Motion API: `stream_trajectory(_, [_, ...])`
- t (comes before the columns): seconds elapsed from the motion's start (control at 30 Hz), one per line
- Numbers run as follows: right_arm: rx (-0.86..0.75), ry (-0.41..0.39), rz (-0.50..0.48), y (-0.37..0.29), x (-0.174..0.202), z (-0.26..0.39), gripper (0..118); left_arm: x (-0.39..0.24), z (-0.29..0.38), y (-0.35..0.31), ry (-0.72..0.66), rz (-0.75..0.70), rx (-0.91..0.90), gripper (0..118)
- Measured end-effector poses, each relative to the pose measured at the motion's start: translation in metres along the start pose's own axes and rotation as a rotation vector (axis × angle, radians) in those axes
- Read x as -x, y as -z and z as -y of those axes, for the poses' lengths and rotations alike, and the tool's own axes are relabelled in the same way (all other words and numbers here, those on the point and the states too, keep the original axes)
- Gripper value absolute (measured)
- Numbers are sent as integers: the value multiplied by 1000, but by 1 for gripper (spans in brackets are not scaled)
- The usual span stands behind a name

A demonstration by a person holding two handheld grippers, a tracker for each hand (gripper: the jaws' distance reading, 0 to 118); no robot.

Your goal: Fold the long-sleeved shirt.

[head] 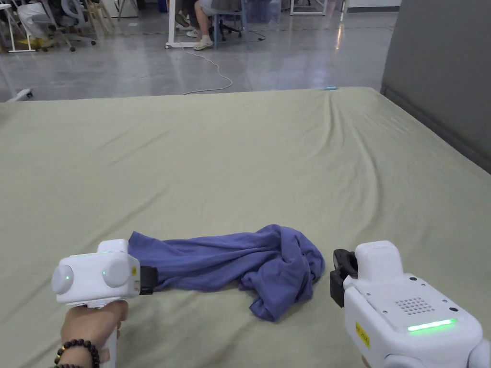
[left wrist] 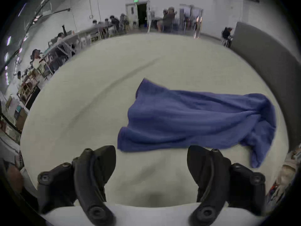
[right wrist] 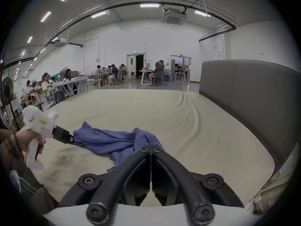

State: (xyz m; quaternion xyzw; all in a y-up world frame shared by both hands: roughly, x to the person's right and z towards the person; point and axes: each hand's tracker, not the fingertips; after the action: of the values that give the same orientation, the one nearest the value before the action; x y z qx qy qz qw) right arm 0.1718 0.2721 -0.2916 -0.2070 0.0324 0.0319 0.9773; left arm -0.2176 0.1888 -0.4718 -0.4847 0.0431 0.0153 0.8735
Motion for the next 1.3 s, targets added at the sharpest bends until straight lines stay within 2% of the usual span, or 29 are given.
stream_trajectory(0.1, [33, -7, 16, 11, 1, 1, 0, -1, -3, 24, 45, -57, 19, 93])
stream_trajectory(0.13, [54, -2, 21, 16, 0, 0, 0, -2, -1, 30, 57, -31, 51, 87])
stream_trajectory(0.2, [76, 13, 25, 29, -2, -1, 0, -2, 5, 27, 36, 49, 53, 66])
stream_trajectory(0.23, [95, 45, 27, 40, -4, -3, 11, -4, 8, 14, 41, 17, 2, 19])
stream_trajectory(0.27, [136, 78, -16, 54, -7, -3, 45, -4, 9, 6, 32, 47, -35, 1])
stream_trajectory(0.3, [171, 82, -42, 68, -8, -3, 84, -3, 10, 1, 11, 56, -55, 1])
stream_trajectory(0.33, [209, 64, -46, 88, -8, -1, 113, -1, 10, -5, 4, 63, -61, 1])
stream_trajectory(0.47, [387, 62, -47, 153, -4, 8, 101, 5, 8, -27, 2, 83, -72, 1])
stream_trajectory(0.5, [429, 60, -48, 166, -2, 11, 92, 7, 6, -25, 1, 84, -78, 1])
stream_trajectory(0.57, [474, 58, -100, 190, 3, 20, 84, 10, 4, -32, -6, 92, -81, 1])
stream_trajectory(0.6, [510, 55, -127, 201, 5, 24, 84, 12, 3, -35, -12, 97, -81, 1])
stream_trajectory(0.67, [540, 47, -175, 212, 8, 29, 29, 13, 2, -35, -16, 106, -80, 1])
stream_trajectory(0.7, [506, 35, -155, 209, 10, 27, 18, 16, 2, -40, -18, 139, -90, 1])
stream_trajectory(0.77, [466, 0, -146, 196, 5, 12, 14, 20, 0, -51, -38, 170, -159, 1])
stream_trajectory(0.9, [310, 18, -152, 170, -13, -37, 12, 30, -28, -92, -106, 233, -294, 1])
stream_trajectory(0.97, [244, 24, -154, 159, -21, -73, 12, 32, -55, -119, -87, 274, -320, 1])
stream_trajectory(1.13, [100, 41, -159, 151, -43, -182, 12, 27, -138, -196, -50, 263, -531, 1])
stream_trajectory(1.23, [28, 22, -145, 154, -52, -248, 12, 21, -192, -232, -40, 273, -611, 1])
stream_trajectory(1.3, [9, 5, -129, 161, -57, -291, 12, 13, -226, -253, -11, 229, -665, 1])
